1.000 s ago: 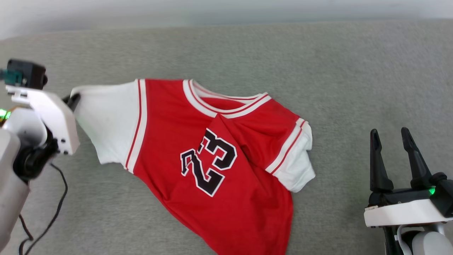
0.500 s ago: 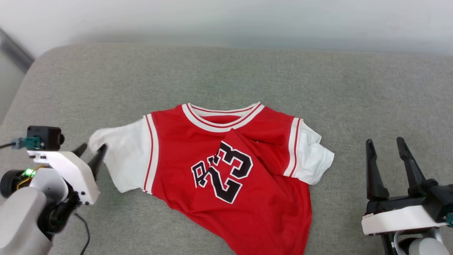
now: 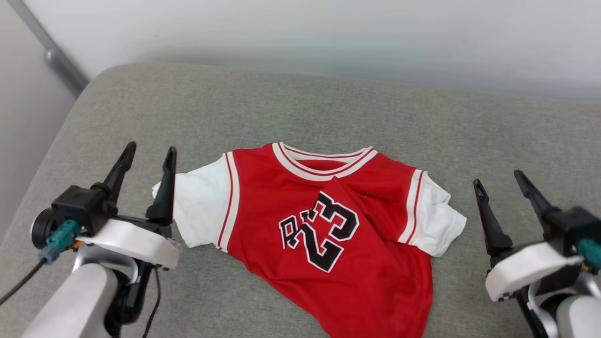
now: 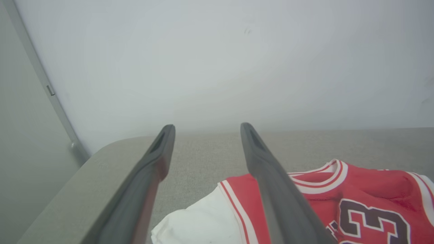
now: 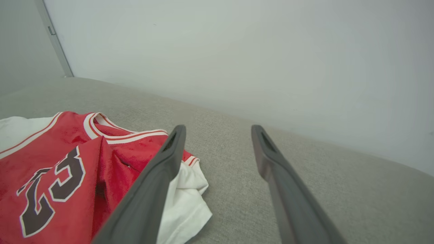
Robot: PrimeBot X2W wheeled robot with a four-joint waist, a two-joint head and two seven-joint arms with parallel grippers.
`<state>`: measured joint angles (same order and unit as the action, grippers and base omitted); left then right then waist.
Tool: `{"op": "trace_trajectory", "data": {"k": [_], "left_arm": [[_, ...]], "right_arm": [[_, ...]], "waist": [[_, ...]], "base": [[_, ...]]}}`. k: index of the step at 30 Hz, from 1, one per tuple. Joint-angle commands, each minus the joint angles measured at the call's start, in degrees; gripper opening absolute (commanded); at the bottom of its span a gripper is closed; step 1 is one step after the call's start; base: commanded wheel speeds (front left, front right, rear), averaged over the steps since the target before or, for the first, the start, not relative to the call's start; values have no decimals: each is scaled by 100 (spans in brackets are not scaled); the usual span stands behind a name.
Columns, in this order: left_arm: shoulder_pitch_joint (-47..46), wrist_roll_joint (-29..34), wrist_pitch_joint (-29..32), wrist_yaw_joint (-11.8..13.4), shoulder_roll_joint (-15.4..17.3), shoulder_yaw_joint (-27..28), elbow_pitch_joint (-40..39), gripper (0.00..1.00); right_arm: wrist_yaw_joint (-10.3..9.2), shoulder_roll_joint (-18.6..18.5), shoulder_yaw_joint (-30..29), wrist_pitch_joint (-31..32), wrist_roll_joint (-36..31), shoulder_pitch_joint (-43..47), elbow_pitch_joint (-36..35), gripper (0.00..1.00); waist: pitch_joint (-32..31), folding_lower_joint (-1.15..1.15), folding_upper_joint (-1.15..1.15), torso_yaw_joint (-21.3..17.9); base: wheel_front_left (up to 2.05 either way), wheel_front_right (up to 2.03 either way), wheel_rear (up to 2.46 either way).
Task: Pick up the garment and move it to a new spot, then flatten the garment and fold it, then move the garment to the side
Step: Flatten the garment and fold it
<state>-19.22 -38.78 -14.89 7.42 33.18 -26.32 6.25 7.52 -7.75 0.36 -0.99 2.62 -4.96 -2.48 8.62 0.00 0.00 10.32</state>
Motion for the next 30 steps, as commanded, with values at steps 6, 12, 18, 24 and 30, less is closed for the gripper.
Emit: {"op": "trace_trajectory", "data": {"k": [6,12,18,24,30], "left_arm": [[426,717,-29,39,-478,347,-748,100],[698,1088,-30,-107,-805,430,-943,100],[706,1280,-31,-308,-1078,552,-893,100],[720,1461,-31,-498,-1323,695,-785,100],[825,1613,-32,-634,-1470,877,-665,100]], "right_arm": [[-8,-1241,715,2173,562,-636,-194,100],[-6,-2004,1222,4307,1650,-1208,-66,100],[-5,-2367,1607,5277,2135,-1533,325,100],[-4,-2345,1855,5238,2198,-1553,921,100],[-3,-2284,2158,5005,2234,-1276,1279,0]], "waist": [[214,0,0,331],[472,0,0,632],[699,0,0,946],[825,0,0,1130],[765,0,0,1100]], "base": [[0,0,0],[0,0,0],[0,0,0],[0,0,0],[0,0,0]]}}
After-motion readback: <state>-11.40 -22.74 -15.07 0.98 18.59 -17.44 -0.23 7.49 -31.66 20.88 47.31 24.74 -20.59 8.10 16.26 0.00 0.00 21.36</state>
